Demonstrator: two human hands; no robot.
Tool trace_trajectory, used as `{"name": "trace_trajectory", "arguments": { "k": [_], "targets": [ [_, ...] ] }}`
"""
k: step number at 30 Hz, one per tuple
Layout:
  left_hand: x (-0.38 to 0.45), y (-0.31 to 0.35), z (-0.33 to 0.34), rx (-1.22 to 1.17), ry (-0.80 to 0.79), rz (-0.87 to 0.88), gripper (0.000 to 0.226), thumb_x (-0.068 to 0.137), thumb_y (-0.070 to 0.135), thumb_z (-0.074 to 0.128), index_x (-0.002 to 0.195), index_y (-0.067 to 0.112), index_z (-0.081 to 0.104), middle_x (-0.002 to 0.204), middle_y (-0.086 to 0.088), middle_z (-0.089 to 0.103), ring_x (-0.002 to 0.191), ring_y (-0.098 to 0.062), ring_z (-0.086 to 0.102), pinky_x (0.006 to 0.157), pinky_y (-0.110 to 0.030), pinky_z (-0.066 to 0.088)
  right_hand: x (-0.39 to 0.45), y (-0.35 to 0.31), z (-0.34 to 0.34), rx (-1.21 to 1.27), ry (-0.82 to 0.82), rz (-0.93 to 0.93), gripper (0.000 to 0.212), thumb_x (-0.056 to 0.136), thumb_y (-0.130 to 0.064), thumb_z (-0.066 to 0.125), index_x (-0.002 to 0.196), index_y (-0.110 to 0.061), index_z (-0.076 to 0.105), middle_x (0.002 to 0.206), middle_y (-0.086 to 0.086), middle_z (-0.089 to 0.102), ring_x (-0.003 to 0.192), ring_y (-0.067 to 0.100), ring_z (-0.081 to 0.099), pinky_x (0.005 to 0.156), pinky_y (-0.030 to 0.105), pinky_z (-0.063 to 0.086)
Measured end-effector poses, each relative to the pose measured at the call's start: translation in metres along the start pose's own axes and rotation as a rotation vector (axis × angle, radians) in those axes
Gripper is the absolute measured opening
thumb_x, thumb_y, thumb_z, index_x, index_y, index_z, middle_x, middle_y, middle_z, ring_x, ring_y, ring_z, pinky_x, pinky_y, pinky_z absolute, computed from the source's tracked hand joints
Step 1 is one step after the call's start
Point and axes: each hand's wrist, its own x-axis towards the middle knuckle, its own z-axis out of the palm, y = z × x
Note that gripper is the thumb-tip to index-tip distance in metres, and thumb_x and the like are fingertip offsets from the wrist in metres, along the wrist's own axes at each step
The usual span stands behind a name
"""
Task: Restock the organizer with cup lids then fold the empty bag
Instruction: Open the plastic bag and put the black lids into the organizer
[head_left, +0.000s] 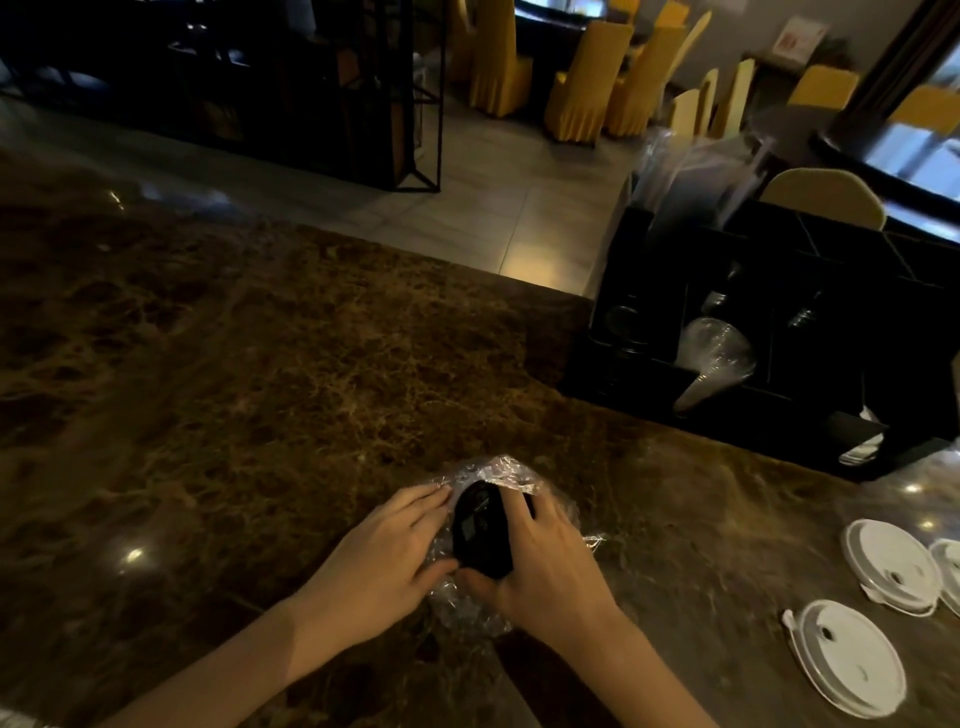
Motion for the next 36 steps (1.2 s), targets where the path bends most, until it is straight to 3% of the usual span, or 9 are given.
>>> {"name": "trace_trajectory", "arguments": {
  "k": [4, 7, 10, 13, 17, 22, 25, 30, 36],
  "targets": [
    [0.003, 0.004, -0.001, -0.039, 0.006, -0.031, 0.069, 0.097, 0.052, 0.052, 0.155, 0.025, 0.028, 0.162, 0.014, 0.026, 0.148, 0.002, 0.01, 0.114, -0.014, 0.004, -0.014, -0.011, 0.002, -0.13, 0.069, -0.005, 0.101, 0.086, -0.068, 0.064, 0.162, -0.02, 0.017, 0.159, 0.014, 0.033, 0.144, 0.034, 0.037, 0.115, 0.044, 0.041],
    [0.005, 0.003, -0.004, -0.032, 0.012, -0.055, 0.073, 0.092, 0.05, 0.061, 0.153, 0.03, 0.026, 0.156, 0.012, 0.033, 0.143, -0.001, 0.028, 0.114, -0.015, 0.024, -0.02, -0.02, 0.0, -0.256, 0.169, 0.0, 0.103, 0.063, -0.063, 0.087, 0.147, -0.013, 0.053, 0.127, 0.015, 0.067, 0.11, 0.032, 0.068, 0.091, 0.04, 0.059],
    [0.005, 0.007, -0.013, -0.028, 0.013, -0.029, 0.093, 0.083, 0.045, 0.073, 0.152, 0.042, 0.01, 0.154, 0.015, 0.026, 0.114, -0.004, 0.057, 0.081, -0.01, 0.046, -0.022, -0.022, 0.003, -0.212, 0.203, -0.034, 0.1, 0.064, -0.054, 0.091, 0.148, -0.016, 0.052, 0.127, 0.015, 0.067, 0.11, 0.032, 0.068, 0.09, 0.039, 0.059],
    [0.014, 0.011, -0.026, 0.069, -0.016, 0.026, 0.123, 0.071, 0.038, 0.081, 0.155, 0.047, -0.008, 0.16, 0.011, 0.011, 0.08, -0.001, 0.056, 0.053, -0.007, 0.036, -0.022, -0.02, 0.005, -0.176, 0.182, -0.097, 0.096, 0.084, -0.045, 0.078, 0.161, -0.023, 0.024, 0.16, 0.017, 0.037, 0.145, 0.038, 0.04, 0.114, 0.045, 0.043],
    [0.031, 0.008, -0.034, 0.131, -0.029, 0.129, 0.123, 0.069, 0.05, 0.076, 0.154, 0.04, -0.012, 0.163, 0.015, 0.002, 0.122, -0.009, 0.052, 0.078, -0.019, 0.051, -0.018, -0.017, 0.002, -0.221, 0.256, -0.143, 0.095, 0.07, -0.053, 0.085, 0.15, -0.019, 0.048, 0.153, 0.019, 0.048, 0.141, 0.038, 0.048, 0.111, 0.05, 0.047],
    [0.04, 0.0, -0.034, 0.076, -0.122, 0.157, 0.118, 0.074, 0.064, 0.069, 0.157, 0.031, -0.008, 0.166, 0.016, 0.001, 0.15, -0.006, 0.009, 0.12, -0.031, 0.027, -0.009, 0.003, 0.003, -0.2, 0.18, -0.195, 0.095, 0.085, -0.064, 0.061, 0.162, -0.034, 0.015, 0.171, 0.014, 0.003, 0.157, 0.038, -0.006, 0.125, 0.056, 0.01],
    [0.04, -0.009, -0.027, -0.028, -0.15, 0.161, 0.117, 0.075, 0.066, 0.07, 0.157, 0.038, -0.008, 0.165, 0.02, 0.002, 0.15, 0.001, 0.005, 0.122, -0.027, 0.018, -0.004, 0.011, 0.004, -0.107, 0.105, -0.183, 0.094, 0.084, -0.07, 0.054, 0.16, -0.044, 0.005, 0.171, 0.012, 0.001, 0.157, 0.037, -0.007, 0.125, 0.056, 0.017],
    [0.039, -0.025, -0.015, -0.334, -0.178, 0.056, 0.112, 0.067, 0.064, 0.08, 0.151, 0.056, 0.005, 0.156, 0.035, 0.018, 0.143, 0.008, 0.026, 0.115, -0.025, 0.033, 0.006, 0.024, 0.006, 0.042, 0.112, -0.188, 0.1, 0.073, -0.084, 0.053, 0.157, -0.05, 0.009, 0.163, 0.0, 0.021, 0.152, 0.028, 0.018, 0.111, 0.053, 0.044],
    [0.026, -0.028, 0.001, -0.275, -0.104, 0.052, 0.099, 0.077, 0.072, 0.065, 0.155, 0.049, 0.007, 0.159, 0.034, 0.015, 0.144, 0.016, 0.015, 0.118, -0.017, 0.021, 0.005, 0.033, 0.005, 0.252, 0.109, -0.179, 0.108, 0.074, -0.078, 0.069, 0.159, -0.047, 0.01, 0.161, -0.014, 0.021, 0.149, 0.011, 0.023, 0.117, 0.042, 0.04]
  ]
}}
